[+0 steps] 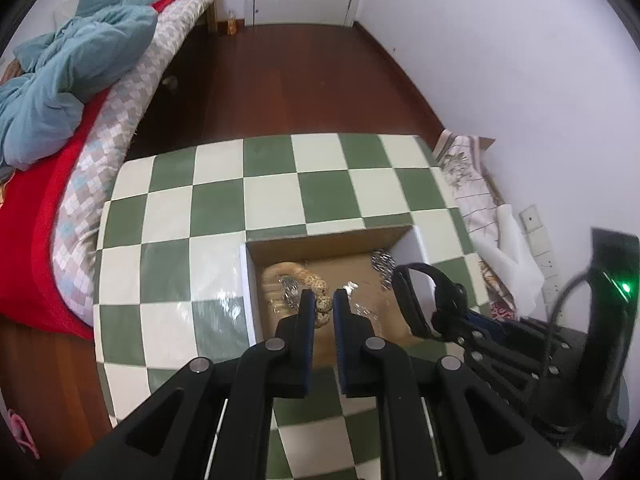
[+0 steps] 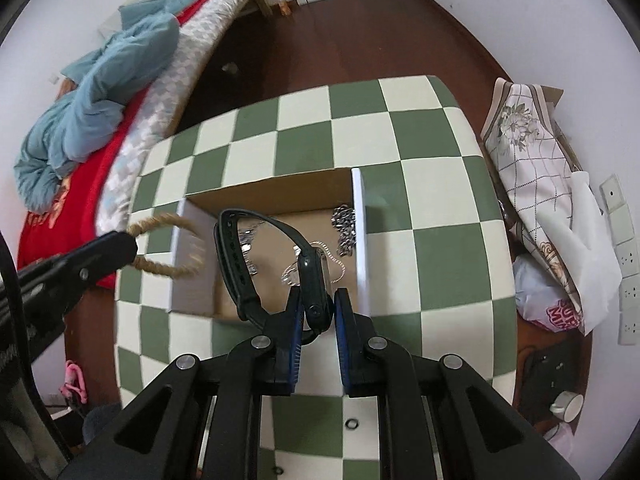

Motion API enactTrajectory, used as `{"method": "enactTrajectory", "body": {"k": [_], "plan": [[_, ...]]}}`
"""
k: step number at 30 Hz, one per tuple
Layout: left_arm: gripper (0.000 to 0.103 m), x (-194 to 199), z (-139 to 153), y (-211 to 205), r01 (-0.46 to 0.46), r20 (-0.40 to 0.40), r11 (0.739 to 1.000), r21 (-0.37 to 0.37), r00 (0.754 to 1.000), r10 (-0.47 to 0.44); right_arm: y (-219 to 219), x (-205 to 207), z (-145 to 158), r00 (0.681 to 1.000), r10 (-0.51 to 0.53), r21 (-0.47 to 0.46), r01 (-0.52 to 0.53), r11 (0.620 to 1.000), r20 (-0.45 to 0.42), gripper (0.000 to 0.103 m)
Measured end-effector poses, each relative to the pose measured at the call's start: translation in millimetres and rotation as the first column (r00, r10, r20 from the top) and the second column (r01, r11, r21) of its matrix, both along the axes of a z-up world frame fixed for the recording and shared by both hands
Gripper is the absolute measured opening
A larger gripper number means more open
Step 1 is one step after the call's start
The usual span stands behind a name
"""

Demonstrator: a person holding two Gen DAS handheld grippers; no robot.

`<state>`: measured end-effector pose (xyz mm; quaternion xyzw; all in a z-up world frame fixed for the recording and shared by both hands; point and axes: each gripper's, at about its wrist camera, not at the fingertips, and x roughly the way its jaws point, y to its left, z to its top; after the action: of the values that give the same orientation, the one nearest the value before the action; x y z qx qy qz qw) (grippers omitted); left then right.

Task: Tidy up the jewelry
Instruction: 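Carry the bead bracelet and watch band into the box with both grippers, then open both grippers over the box and withdraw them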

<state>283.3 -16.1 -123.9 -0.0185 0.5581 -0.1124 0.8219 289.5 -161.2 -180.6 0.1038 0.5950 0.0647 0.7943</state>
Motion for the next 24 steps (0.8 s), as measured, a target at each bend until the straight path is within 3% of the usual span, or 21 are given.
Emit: {"method": "enactTrajectory", "body": {"k": [7,11,12,13,14,16,17,19,20,24], "plan": [[0.007,29,-19,4,-0.031,-0.063,0.999,-0.026,0.998,0.030,8,22,-22,0.999,0.018,-0.010,-0.018,1.000,-0.043,0.016],[0.015,34,-19,8,-0.071,-0.063,0.998,0.000,0.996,0.070,12,30,-27,0.998,0.013,0.002,-0.013,1.000,-0.056,0.021],[0.019,34,-18,10,-0.079,-0.056,0.997,0.008,0.995,0.080,12,31,-26,0.998,0.008,0.006,-0.007,1.000,-0.057,0.038],[0.038,33,-15,12,-0.091,-0.037,0.995,0.027,0.995,0.092,11,31,-25,0.999,-0.004,0.005,0.004,1.000,-0.055,0.060],[0.070,32,-13,13,-0.100,-0.025,0.994,0.042,0.995,0.101,9,31,-23,0.999,-0.010,0.005,0.010,1.000,-0.051,0.067],[0.093,28,-6,20,-0.134,0.019,0.989,0.062,0.991,0.133,8,29,-18,0.999,-0.015,-0.014,0.015,1.000,-0.040,0.069],[0.094,24,-3,24,-0.146,0.046,0.986,0.080,0.989,0.143,9,27,-15,0.999,-0.012,-0.039,0.010,0.999,-0.039,0.071],[0.102,16,0,29,-0.171,0.081,0.975,0.141,0.984,0.161,11,21,-11,0.999,0.001,-0.087,-0.004,0.996,-0.033,0.094],[0.103,12,0,31,-0.180,0.092,0.971,0.159,0.982,0.167,12,20,-10,0.999,0.006,-0.102,-0.009,0.995,-0.033,0.098],[0.103,-9,-3,40,-0.210,0.143,0.956,0.202,0.973,0.184,18,6,-12,0.999,0.029,-0.170,-0.033,0.985,-0.029,0.102]]}}
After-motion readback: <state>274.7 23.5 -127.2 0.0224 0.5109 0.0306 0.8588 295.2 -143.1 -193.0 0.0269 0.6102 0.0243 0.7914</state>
